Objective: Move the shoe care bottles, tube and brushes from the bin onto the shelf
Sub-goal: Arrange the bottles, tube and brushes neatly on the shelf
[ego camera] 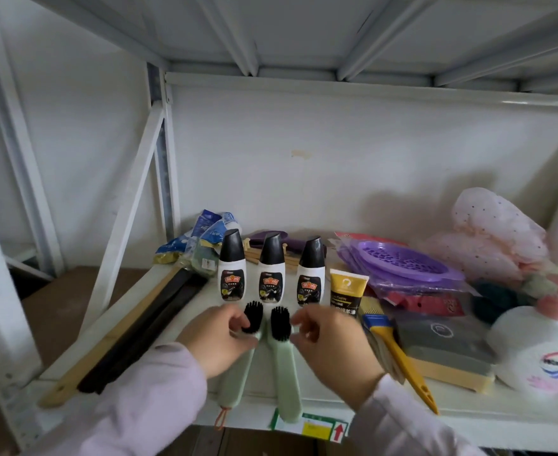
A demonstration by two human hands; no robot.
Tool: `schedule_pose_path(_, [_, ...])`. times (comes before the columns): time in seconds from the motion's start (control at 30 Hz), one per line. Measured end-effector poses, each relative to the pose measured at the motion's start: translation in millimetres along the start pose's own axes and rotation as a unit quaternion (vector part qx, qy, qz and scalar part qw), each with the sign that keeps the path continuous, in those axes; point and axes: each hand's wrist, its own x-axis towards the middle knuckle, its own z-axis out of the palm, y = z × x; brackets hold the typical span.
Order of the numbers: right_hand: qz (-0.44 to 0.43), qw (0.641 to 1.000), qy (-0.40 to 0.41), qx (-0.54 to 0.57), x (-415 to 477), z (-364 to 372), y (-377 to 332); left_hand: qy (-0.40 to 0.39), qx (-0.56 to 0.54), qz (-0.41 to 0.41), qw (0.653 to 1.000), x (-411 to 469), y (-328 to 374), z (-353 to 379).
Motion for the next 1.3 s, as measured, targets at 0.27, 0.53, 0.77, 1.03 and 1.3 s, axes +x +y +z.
schedule_pose_path(0.27, [0.075,0.992,-0.006,-0.098,-33.1,41.8,-1.8,0.059,0.069,-0.031,0.995,-33.7,-2.0,18.3])
schedule_pose_path(0.53, [0.060,0.986,-0.001,-0.154,-35.6,51.3,-7.9,0.069,0.077,-0.033,0.994,-40.4,-3.3,33.3])
schedule_pose_path(0.77, [0.092,0.981,0.021,-0.171,-19.7,56.0,0.2,0.070,0.072,-0.060,0.993,-30.9,-2.3,34.2])
schedule_pose_path(1.03, [0.073,0.977,0.068,-0.189,-28.9,70.3,5.7,0.099,0.085,-0.041,0.991,-28.6,-6.2,40.9])
schedule_pose_path(1.3, [0.062,0.975,0.081,-0.196,-28.2,77.7,13.9,0.106,0.111,-0.014,0.988,-27.5,-7.7,46.2])
